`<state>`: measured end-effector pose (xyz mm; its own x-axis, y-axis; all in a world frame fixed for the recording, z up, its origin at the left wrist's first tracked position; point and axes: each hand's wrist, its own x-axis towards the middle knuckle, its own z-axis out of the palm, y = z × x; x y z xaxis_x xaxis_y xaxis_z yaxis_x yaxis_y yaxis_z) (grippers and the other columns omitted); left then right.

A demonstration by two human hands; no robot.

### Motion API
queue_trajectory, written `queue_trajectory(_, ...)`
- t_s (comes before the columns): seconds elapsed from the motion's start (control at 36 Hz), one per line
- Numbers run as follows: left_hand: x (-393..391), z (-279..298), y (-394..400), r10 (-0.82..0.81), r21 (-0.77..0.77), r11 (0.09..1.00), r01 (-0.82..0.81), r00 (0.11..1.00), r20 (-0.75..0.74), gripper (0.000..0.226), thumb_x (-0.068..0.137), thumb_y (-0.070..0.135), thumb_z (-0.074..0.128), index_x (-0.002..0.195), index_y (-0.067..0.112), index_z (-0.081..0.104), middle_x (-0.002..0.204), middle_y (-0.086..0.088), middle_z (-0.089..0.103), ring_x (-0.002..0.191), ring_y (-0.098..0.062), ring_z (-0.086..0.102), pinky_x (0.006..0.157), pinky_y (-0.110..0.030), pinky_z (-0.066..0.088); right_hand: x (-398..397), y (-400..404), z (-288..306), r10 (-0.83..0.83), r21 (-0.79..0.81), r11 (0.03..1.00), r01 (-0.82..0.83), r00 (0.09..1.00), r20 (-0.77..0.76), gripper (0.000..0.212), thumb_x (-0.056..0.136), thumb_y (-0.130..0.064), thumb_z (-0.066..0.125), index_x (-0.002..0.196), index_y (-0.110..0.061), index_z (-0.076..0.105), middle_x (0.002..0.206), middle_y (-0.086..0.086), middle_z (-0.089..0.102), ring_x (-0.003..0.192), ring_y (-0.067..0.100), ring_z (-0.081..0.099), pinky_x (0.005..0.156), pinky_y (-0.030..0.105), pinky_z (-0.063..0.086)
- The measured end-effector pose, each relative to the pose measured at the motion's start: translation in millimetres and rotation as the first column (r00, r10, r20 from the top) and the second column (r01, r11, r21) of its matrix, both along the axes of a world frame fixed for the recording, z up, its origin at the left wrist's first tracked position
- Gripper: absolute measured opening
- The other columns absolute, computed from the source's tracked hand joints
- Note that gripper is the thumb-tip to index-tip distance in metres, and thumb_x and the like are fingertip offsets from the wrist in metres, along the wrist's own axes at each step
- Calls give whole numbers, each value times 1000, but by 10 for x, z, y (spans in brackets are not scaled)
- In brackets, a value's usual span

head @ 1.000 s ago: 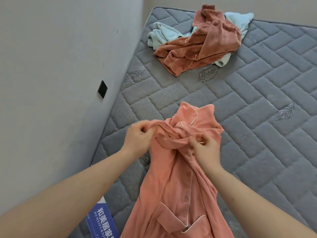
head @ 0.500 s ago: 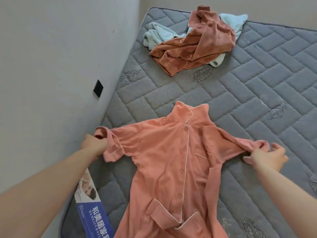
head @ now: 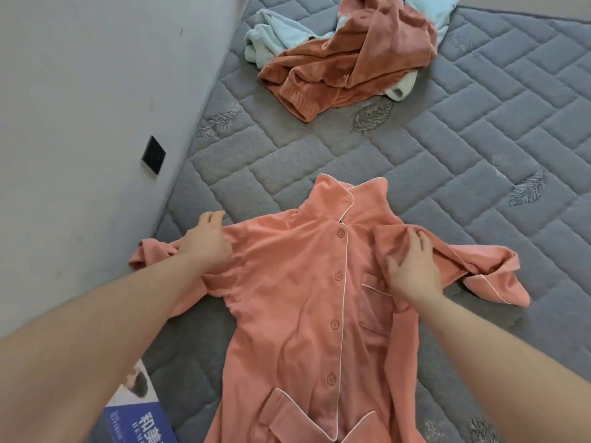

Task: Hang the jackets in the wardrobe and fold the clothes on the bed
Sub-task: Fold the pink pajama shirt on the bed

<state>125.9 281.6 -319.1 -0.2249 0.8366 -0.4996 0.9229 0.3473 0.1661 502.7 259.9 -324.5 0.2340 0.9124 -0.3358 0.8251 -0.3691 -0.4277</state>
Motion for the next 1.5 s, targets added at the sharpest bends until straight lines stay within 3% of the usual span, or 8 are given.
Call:
queue_trajectory(0.31,-199,-11,343,74,242,968,-66,997,-25,20,90,8,55,106,13,65,116,-18,66,109,-42,61,90,-46,48,1093,177,190,-469,23,882,471,873,133,25,92,-7,48,109,-8,66,121,30,65,115,47,60,95,45,48)
queue_trajectory(0.47,-19,57,371,143,170,975,-141,990,-3,37,95,23,63,128,11,51,140,-15,37,117,-43,54,99,-52,45,1557,239,434,-778,256,579,774,618,-112,31,98,-12,47,128,-8,54,132,22,60,121,39,57,103,41,41)
queue_trajectory(0.72,613,-86,-492,-27,178,984,19,999,39,53,78,21,71,127,11,53,132,-13,46,118,-37,53,98,-50,47,1318,-367,-55,-785,-137,619,773,601,-151,84,85,-37,78,145,3,35,148,25,48,136,40,48,112,44,37)
queue_trajectory(1.0,-186,-171,-652,559,116,822,-557,829,19,91,78,20,82,152,16,29,151,-30,33,131,-53,45,111,-54,38,1744,-224,-32,-820,-318,553,770,435,-372,8,100,-9,53,106,-11,58,51,0,67,33,2,57,33,15,43)
queue_trajectory(1.11,-279,74,-297,391,263,882,-391,919,55,22,88,5,62,103,12,76,115,-24,71,109,-45,64,99,-47,50,2021,-7,190,-774,-154,545,824,424,-470,31,96,-12,57,126,-5,60,82,6,73,59,16,71,47,27,54)
queue_trajectory(1.22,-400,543,295,386,516,763,-389,915,119,25,89,5,56,100,9,78,109,-25,71,105,-42,66,100,-45,51,2311,272,559,-698,236,438,867,494,-519,28,92,-13,56,118,-18,47,121,5,65,103,26,72,82,41,62)
queue_trajectory(1.36,-429,879,518,377,518,764,-384,918,125,30,88,7,55,115,9,70,150,-14,39,123,-34,57,115,-35,36,2227,156,774,-682,206,630,749,660,-315,97,78,-8,67,160,-20,16,154,10,46,136,23,49,118,37,36)
queue_trajectory(1.5,-158,762,-323,316,238,915,-326,945,77,42,85,13,68,124,3,59,148,-21,35,133,-39,43,115,-45,36,1534,-731,556,-594,37,798,602,794,-129,71,87,-12,69,151,-9,38,150,25,42,139,33,41,115,35,31)
